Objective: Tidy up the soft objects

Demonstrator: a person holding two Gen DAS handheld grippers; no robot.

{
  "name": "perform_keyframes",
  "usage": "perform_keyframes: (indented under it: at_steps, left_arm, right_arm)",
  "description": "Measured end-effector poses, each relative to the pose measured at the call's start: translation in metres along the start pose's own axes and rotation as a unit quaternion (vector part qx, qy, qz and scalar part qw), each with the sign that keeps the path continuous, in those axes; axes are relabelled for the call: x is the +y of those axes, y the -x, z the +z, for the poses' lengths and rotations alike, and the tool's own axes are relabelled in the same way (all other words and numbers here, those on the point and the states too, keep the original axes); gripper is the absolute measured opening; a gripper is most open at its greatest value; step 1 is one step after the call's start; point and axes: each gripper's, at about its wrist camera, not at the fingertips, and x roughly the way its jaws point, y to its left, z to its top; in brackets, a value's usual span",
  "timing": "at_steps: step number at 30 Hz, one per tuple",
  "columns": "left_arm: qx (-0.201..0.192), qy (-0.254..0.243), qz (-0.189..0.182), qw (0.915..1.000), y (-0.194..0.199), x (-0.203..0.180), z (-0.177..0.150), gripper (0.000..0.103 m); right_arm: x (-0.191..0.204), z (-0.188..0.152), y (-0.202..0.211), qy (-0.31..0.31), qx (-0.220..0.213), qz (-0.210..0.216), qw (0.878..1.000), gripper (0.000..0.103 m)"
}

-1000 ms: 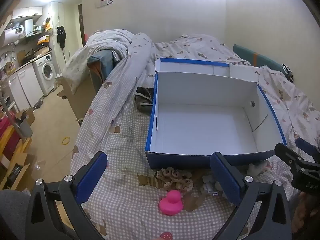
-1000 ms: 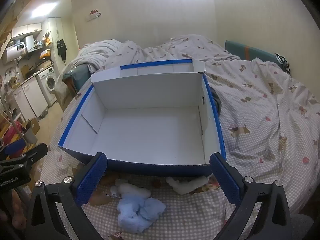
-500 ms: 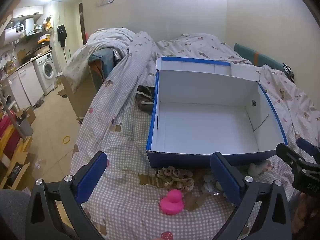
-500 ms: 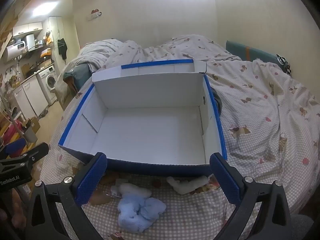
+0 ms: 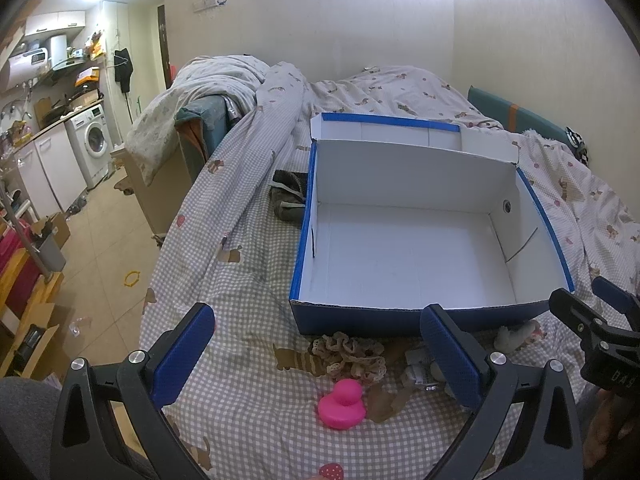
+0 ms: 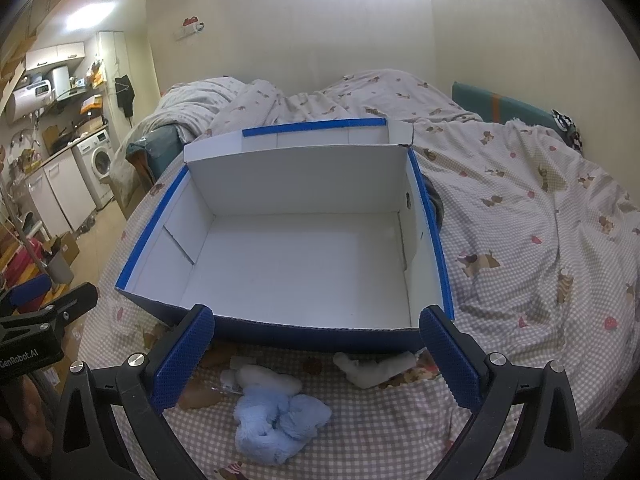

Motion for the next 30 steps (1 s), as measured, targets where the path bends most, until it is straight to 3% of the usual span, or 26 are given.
perform_keyframes:
  at_steps: [30]
  left_arm:
    - [0.003, -0.003, 0.002, 1.0, 0.0029, 0.0, -0.0004, 0.103]
  right_arm:
    - [-0.0036, 0.0006, -0.0024, -0.003, 0.003, -0.002, 1.0, 0.103]
